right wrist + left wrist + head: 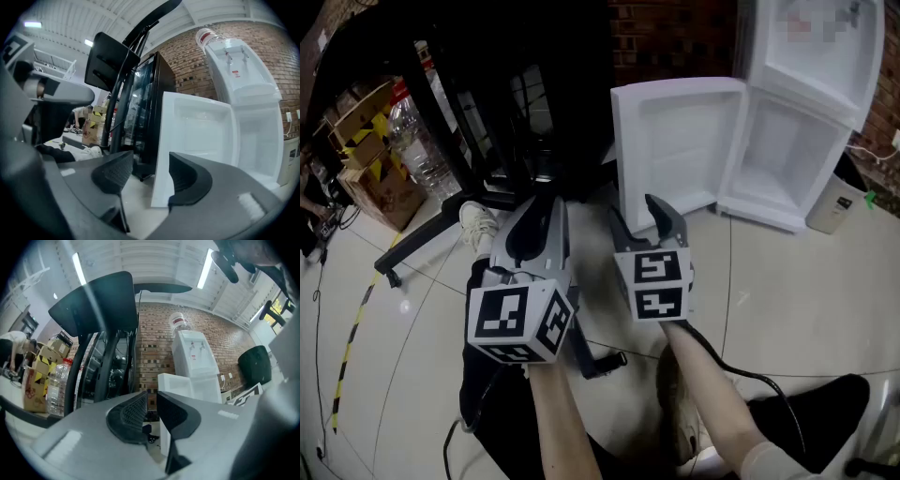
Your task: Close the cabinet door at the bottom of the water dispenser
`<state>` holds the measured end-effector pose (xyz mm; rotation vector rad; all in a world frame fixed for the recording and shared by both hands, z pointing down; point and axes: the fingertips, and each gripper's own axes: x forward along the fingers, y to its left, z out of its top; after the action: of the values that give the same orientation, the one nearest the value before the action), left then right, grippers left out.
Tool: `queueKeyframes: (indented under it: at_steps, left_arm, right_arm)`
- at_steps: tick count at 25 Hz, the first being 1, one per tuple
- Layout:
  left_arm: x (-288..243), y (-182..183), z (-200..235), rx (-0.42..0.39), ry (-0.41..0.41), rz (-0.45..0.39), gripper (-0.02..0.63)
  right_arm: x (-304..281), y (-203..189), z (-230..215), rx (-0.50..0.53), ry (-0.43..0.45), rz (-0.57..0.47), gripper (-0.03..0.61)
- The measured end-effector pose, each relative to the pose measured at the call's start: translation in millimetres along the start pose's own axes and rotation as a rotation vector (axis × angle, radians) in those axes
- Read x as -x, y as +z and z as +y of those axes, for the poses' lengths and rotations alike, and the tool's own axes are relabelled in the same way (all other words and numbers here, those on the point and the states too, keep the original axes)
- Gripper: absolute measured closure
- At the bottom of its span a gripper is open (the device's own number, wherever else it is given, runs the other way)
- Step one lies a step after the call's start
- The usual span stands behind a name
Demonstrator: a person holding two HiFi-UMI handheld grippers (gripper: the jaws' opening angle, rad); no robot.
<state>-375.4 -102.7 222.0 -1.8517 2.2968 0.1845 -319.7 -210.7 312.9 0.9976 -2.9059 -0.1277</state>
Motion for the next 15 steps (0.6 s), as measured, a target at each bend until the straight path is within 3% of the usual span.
queueKeyframes:
  at_steps: [6,10,15]
  left_arm:
    - [-32,-22,31,-0.011,0.016,0.038,0.545]
    - [-65,-38,34,0.074,-0.039,0.0,0.555]
    - [-101,-68,38,0.051,-0.046,0.072,0.557]
  right_arm:
    - [-58,6,-25,0.028,-0.147,0.009,0.351]
    - [-75,8,-34,0.032,-0.161,0.006,0.351]
    - [-85,6,-38,0.032,-0.156,-0.001,0.351]
